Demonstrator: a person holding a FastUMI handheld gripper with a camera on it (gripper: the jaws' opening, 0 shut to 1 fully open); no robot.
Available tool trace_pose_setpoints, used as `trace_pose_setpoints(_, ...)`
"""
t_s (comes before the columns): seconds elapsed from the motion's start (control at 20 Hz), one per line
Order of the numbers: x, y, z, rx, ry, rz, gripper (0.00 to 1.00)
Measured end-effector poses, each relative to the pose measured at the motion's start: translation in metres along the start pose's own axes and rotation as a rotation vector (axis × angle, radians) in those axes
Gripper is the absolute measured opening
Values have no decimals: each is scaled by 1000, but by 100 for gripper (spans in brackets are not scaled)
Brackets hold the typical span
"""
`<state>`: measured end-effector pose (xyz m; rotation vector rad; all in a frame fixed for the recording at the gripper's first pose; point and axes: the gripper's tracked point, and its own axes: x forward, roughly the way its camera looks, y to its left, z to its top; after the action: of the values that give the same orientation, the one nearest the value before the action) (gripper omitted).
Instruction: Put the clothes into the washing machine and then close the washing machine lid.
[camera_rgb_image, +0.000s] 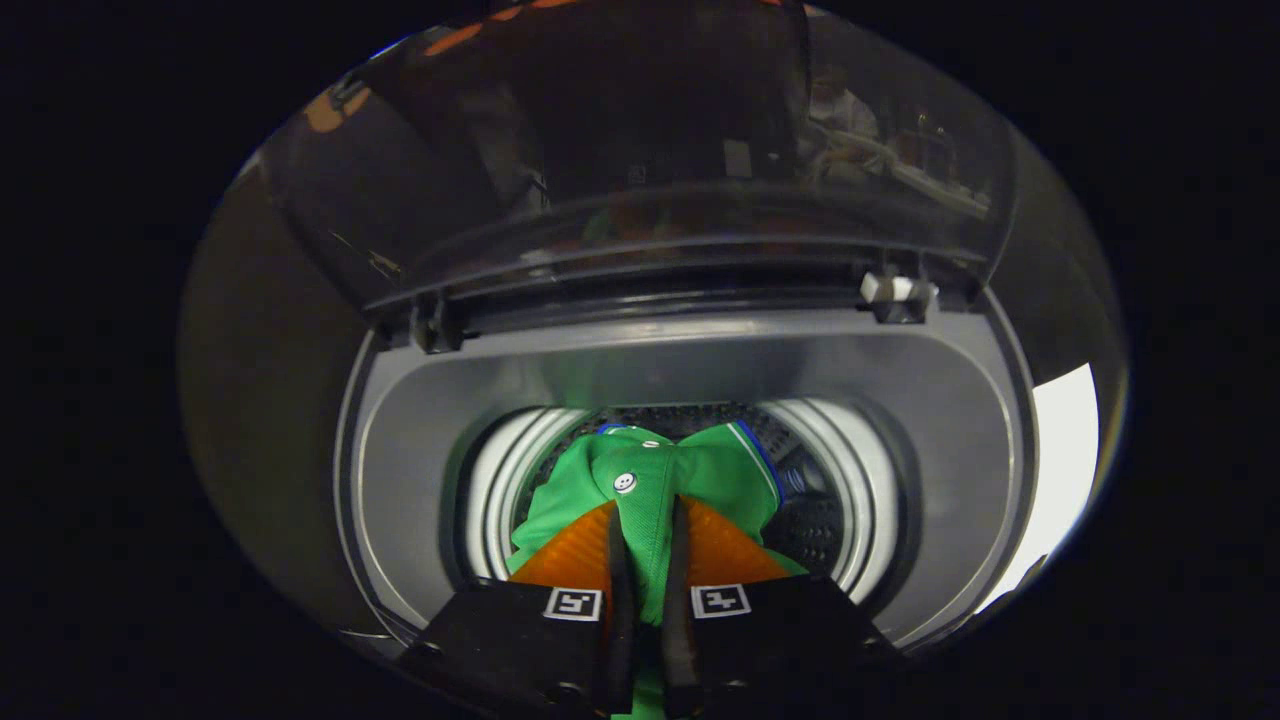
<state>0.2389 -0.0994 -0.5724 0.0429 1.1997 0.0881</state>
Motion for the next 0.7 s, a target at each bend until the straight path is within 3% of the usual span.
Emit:
trace_pose_setpoints(0.4,25,-4,-3,-12,57,-32,20)
trace_pose_setpoints(0.55,26,-7,-3,-25,52,-42,29)
trace_pose_setpoints(0.7,19,-6,4,-28,11,-45,55)
